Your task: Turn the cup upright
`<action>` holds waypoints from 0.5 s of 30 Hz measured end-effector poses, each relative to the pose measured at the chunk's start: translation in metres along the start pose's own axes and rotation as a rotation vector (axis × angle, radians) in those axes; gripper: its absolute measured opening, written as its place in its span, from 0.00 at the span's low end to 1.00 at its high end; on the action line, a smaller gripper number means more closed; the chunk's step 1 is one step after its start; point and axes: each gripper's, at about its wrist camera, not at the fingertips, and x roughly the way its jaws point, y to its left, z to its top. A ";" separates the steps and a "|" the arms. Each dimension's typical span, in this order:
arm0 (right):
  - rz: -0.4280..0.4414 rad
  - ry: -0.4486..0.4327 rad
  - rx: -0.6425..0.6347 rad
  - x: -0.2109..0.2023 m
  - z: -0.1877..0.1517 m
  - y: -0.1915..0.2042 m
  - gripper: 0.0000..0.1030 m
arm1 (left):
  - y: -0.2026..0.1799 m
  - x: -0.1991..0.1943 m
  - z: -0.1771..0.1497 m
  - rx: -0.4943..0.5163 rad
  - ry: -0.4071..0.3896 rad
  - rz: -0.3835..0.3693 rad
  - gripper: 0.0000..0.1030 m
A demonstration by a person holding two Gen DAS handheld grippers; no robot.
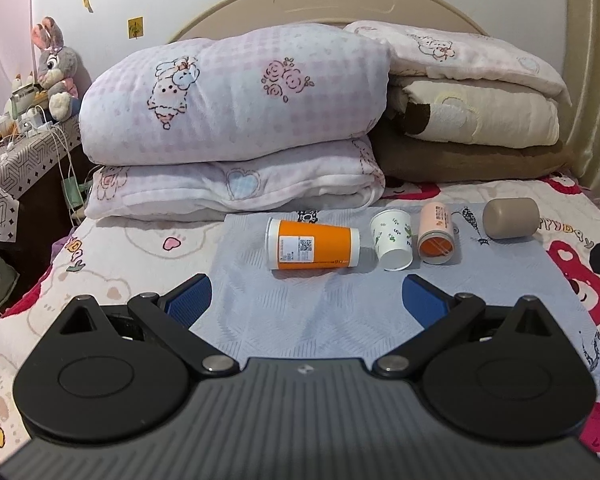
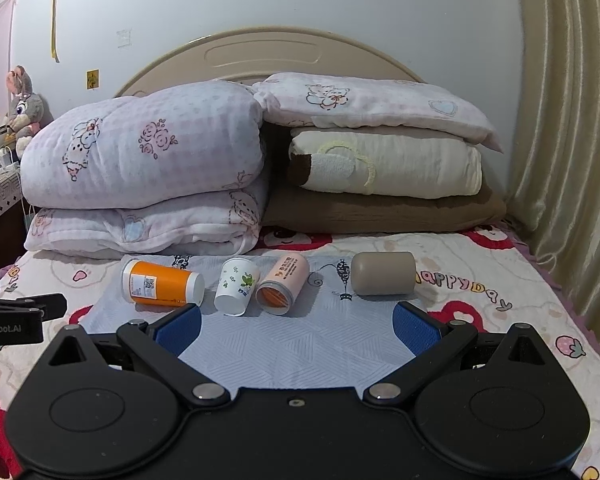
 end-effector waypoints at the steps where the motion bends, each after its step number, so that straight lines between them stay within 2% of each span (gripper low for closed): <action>1: -0.001 0.000 0.000 0.000 0.000 0.000 1.00 | 0.000 0.000 0.000 -0.001 -0.002 -0.002 1.00; 15: -0.007 0.003 -0.004 0.002 0.000 -0.001 1.00 | 0.001 -0.002 0.000 -0.011 -0.019 -0.009 1.00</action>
